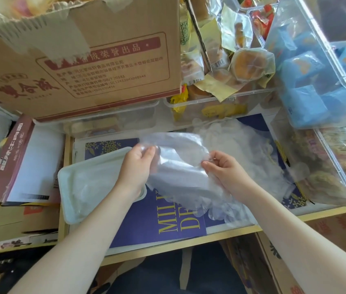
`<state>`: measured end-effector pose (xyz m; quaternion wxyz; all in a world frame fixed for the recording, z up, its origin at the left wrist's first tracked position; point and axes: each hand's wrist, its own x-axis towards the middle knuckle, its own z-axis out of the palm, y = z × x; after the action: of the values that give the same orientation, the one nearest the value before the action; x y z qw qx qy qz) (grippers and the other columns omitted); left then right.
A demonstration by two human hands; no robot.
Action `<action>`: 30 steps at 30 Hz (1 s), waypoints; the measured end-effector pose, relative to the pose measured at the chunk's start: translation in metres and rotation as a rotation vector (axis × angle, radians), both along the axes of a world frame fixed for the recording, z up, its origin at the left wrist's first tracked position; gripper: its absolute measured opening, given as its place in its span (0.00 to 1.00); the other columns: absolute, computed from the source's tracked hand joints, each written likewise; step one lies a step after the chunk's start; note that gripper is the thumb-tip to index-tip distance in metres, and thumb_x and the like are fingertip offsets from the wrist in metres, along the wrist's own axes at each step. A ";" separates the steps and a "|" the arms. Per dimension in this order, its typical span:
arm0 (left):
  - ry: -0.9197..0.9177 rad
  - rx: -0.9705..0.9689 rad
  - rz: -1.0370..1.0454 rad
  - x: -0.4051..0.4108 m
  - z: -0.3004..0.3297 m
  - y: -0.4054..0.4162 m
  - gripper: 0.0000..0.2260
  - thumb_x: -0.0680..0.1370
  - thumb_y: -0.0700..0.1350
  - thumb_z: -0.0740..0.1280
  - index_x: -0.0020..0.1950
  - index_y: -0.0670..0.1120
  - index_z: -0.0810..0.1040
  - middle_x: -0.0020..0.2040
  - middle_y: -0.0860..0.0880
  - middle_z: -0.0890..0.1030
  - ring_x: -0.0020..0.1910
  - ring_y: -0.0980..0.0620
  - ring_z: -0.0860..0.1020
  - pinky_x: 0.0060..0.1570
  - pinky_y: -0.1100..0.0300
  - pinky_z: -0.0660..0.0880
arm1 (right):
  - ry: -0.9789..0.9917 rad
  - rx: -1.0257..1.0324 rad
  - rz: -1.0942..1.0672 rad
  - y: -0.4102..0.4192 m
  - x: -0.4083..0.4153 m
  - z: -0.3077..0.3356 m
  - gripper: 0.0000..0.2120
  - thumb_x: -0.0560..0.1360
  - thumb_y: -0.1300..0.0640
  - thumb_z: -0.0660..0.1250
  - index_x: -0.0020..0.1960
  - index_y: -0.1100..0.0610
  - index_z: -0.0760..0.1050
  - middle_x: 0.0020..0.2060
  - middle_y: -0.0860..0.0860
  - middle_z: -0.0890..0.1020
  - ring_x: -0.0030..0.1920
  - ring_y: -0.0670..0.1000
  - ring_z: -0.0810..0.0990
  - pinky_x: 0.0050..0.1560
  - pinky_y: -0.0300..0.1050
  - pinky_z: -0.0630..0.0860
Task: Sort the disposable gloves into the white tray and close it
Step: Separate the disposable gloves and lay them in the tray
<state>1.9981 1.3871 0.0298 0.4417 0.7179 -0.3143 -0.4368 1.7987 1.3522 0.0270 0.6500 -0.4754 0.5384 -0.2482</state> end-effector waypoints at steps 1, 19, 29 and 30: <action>-0.052 0.027 -0.009 0.000 -0.004 0.001 0.08 0.81 0.44 0.60 0.45 0.47 0.76 0.36 0.51 0.77 0.36 0.53 0.74 0.36 0.61 0.70 | 0.030 0.005 0.037 0.000 -0.001 -0.006 0.06 0.77 0.67 0.63 0.42 0.60 0.72 0.27 0.50 0.74 0.19 0.39 0.66 0.21 0.30 0.62; -0.376 0.011 -0.126 0.006 0.005 0.002 0.06 0.80 0.44 0.60 0.49 0.49 0.76 0.34 0.58 0.74 0.33 0.61 0.71 0.32 0.75 0.66 | 1.302 -0.594 0.303 0.003 -0.053 -0.092 0.08 0.71 0.64 0.70 0.49 0.65 0.76 0.48 0.60 0.79 0.46 0.62 0.77 0.42 0.52 0.72; 0.069 -0.153 -0.480 0.001 0.030 0.001 0.06 0.75 0.45 0.65 0.45 0.45 0.81 0.38 0.59 0.82 0.39 0.64 0.77 0.43 0.72 0.71 | 0.578 -0.923 -0.016 -0.010 -0.033 -0.021 0.03 0.72 0.54 0.66 0.41 0.53 0.76 0.51 0.52 0.79 0.56 0.57 0.72 0.55 0.50 0.61; 0.140 -0.157 -0.453 -0.001 0.035 0.000 0.07 0.75 0.45 0.65 0.45 0.44 0.81 0.41 0.60 0.83 0.42 0.64 0.78 0.44 0.72 0.72 | 0.534 -0.957 -0.016 -0.010 -0.030 -0.010 0.03 0.72 0.52 0.64 0.41 0.50 0.75 0.52 0.50 0.78 0.58 0.53 0.70 0.57 0.50 0.59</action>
<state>1.9973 1.3876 0.0644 0.4077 0.5603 -0.4689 -0.5477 1.7690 1.3424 0.0166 0.1998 -0.7603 0.5155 -0.3410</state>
